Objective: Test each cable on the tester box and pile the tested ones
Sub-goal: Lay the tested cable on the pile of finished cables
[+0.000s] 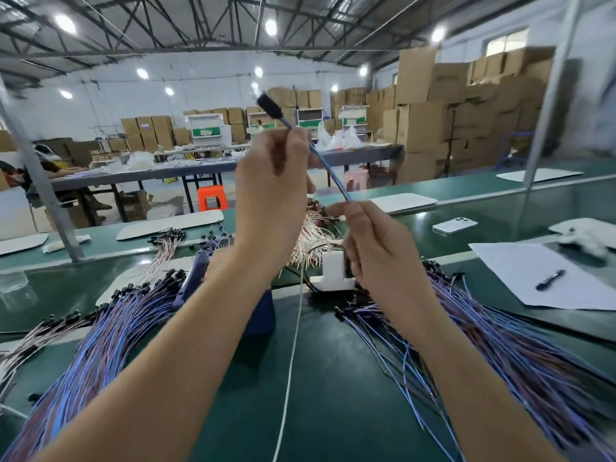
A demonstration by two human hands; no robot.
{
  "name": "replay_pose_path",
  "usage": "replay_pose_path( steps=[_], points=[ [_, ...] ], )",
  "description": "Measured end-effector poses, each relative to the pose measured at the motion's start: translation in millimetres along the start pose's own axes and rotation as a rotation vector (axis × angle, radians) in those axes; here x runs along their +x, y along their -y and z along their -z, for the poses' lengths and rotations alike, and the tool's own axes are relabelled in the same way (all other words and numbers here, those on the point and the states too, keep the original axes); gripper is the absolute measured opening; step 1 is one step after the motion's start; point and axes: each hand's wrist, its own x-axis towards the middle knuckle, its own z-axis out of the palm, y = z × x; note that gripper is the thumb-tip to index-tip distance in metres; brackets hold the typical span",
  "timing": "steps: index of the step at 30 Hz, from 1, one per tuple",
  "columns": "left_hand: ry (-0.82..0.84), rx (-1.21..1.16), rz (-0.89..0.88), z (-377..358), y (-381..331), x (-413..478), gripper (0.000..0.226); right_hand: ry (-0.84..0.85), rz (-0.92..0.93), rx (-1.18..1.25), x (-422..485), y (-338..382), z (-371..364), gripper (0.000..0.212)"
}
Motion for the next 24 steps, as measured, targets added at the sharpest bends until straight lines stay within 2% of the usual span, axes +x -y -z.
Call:
replay_pose_path(
  steps=[4, 7, 11, 14, 16, 18, 21, 24],
  points=[
    [0.009, -0.071, 0.253, -19.1, 33.8, 1.0, 0.025, -0.031, -0.091, -0.322, -12.1, -27.2, 38.9, 0.028],
    [0.089, -0.053, 0.397, -41.0, 64.9, -3.9, 0.024, -0.027, -0.16, -0.57, -21.9, -40.6, 65.4, 0.02],
    [0.273, 0.3, 0.284, -84.5, 100.8, -20.4, 0.03, -0.054, -0.267, -0.881, -33.7, -56.2, 96.6, 0.017],
    [0.581, 0.678, 0.206, -111.1, 121.5, -31.5, 0.042, 0.025, -0.425, -1.074, -39.1, -68.7, 108.8, 0.014],
    [0.849, 0.939, 0.16, -120.0, 134.3, -37.0, 0.045, 0.077, -0.485, -1.137, -45.9, -75.9, 109.2, 0.031],
    [1.007, 1.008, 0.166, -122.0, 142.3, -42.1, 0.046, 0.057, -0.454, -1.207, -53.9, -80.7, 105.4, 0.043],
    [1.081, 0.923, 0.149, -108.6, 145.7, -52.0, 0.044, -0.038, -0.3, -1.074, -63.0, -82.5, 88.1, 0.04],
    [1.098, 0.772, 0.131, -75.4, 146.8, -71.1, 0.033, -0.013, -0.16, -0.895, -67.2, -82.9, 54.1, 0.037]
  ],
)
